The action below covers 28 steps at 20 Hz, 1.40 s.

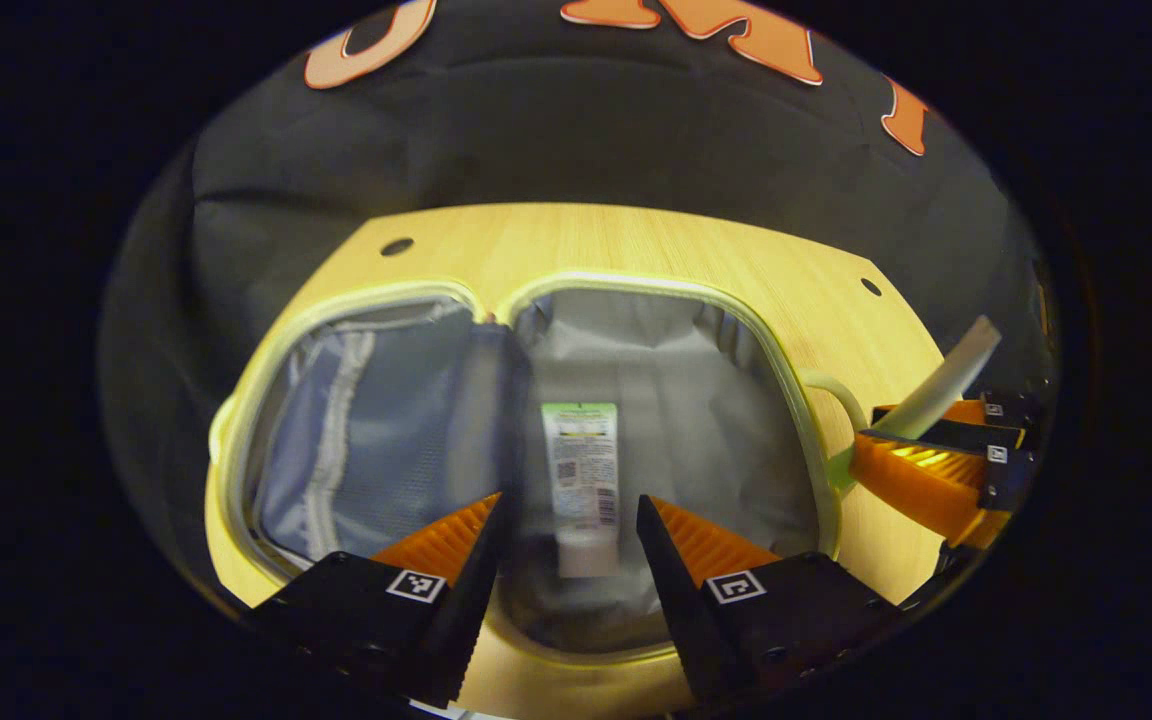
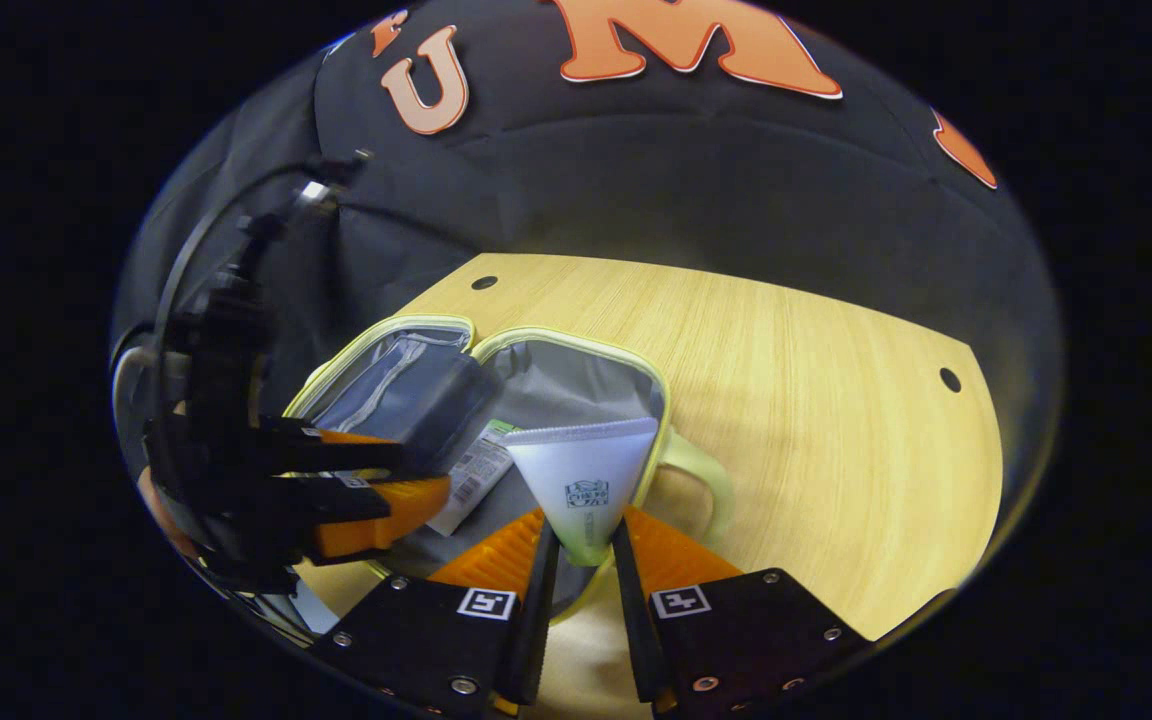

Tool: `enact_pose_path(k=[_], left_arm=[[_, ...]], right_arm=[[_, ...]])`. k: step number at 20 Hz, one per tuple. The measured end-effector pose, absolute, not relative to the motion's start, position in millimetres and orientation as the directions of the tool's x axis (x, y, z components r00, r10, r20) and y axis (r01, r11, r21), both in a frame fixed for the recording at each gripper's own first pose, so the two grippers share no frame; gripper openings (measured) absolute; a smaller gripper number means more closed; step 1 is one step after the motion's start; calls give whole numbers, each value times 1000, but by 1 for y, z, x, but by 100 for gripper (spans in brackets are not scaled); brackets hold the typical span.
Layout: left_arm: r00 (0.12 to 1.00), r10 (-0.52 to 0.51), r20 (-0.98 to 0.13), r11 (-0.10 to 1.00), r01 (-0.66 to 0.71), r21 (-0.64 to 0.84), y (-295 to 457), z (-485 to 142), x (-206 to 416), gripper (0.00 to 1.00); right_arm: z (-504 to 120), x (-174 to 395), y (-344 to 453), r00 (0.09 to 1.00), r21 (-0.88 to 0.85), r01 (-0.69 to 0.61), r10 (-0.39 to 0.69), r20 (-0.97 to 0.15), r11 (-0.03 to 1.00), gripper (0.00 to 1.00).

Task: First open the suitcase, pack the skin care products into it, and then close the suitcase.

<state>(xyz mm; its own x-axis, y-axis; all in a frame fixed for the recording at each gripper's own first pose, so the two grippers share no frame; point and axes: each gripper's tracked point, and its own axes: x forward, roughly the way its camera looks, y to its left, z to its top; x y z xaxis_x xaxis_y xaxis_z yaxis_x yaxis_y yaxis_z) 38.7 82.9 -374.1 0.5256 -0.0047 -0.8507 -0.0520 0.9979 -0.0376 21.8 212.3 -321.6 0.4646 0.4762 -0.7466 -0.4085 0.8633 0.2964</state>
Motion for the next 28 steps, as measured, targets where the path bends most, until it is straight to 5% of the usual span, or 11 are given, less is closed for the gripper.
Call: enact_pose_path(k=[8, 19, 23, 24, 28], left_arm=[[632, 145, -761, 981, -194, 26, 175, -307, 30, 79], [603, 293, -742, 880, -474, -38, 322, -293, -23, 80], [602, 324, -730, 849, -525, -55, 376, -303, -31, 80], [598, 310, -739, 839, -538, -83, 383, -307, -35, 81], [603, 271, -750, 794, -580, -180, 413, -323, -33, 84]], right_arm=[[-347, 6, 248, 336, 388, -379, 515, -789, 841, 36], [-391, 4, 264, 198, 412, -217, 453, -869, 885, 36], [-390, 6, 267, 219, 398, -193, 435, -873, 897, 39], [-390, 5, 266, 218, 391, -189, 427, -877, 901, 51], [-373, 4, 264, 282, 382, -183, 421, -862, 906, 39]])
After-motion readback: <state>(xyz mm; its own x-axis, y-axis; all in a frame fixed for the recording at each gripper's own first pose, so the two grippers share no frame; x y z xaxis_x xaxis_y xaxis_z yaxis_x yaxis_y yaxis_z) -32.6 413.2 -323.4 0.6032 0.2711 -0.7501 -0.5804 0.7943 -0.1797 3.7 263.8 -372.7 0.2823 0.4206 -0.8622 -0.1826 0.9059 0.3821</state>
